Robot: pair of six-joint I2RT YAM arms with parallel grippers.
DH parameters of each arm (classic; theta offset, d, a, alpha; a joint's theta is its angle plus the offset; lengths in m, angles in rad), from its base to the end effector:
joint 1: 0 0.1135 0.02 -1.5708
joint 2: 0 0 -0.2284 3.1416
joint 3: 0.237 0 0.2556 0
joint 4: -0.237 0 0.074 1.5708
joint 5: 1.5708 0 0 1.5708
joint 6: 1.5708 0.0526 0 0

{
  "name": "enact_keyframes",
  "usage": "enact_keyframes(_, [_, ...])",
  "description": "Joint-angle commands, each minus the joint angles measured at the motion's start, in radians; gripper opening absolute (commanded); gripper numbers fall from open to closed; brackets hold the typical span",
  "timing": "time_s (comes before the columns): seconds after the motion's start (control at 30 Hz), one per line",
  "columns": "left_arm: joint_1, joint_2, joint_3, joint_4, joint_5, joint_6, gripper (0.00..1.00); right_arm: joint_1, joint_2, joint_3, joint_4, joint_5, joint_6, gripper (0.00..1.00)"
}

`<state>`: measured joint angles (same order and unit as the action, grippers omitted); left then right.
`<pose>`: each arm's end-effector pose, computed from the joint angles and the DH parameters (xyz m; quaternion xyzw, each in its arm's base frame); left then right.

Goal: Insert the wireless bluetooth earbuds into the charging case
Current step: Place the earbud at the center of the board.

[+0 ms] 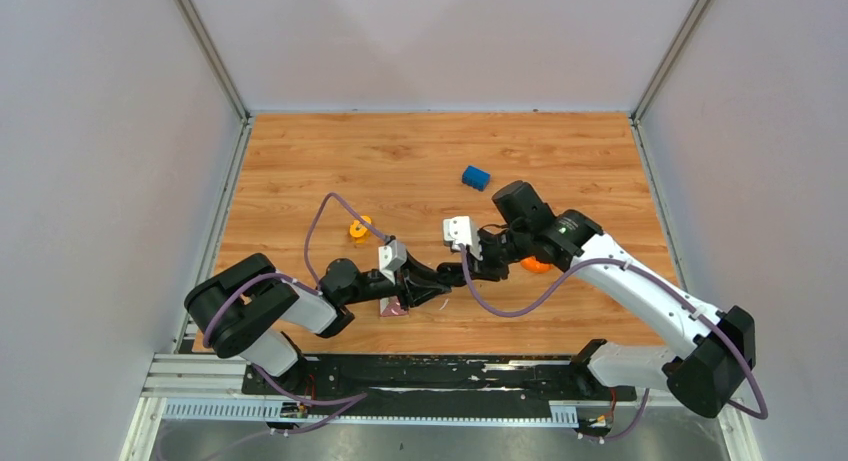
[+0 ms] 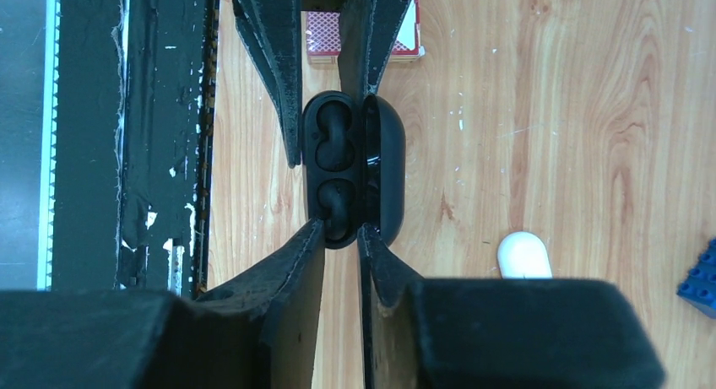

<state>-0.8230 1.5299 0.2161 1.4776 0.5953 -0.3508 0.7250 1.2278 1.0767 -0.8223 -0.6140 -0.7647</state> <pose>0.1469 -0.2018 0.1358 0.3621 0.5490 -0.5617 0.5020 0.1772 0.1975 0.2538 -0.6829 0.6095 0.2832 0.2862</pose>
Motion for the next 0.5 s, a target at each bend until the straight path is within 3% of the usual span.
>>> enact_keyframes(0.0, [0.001,-0.005,0.009,0.130,0.005,0.013,0.00,-0.005,-0.071,0.004,0.031,0.020,-0.002,0.23])
enact_keyframes(0.3, [0.001,0.008,0.014,0.129,0.009,0.009,0.00,-0.006,-0.155,0.008,-0.010,-0.033,-0.041,0.26])
enact_keyframes(0.47, [-0.001,0.016,0.021,0.128,0.031,0.006,0.00,-0.031,-0.162,-0.055,0.078,0.011,-0.015,0.45])
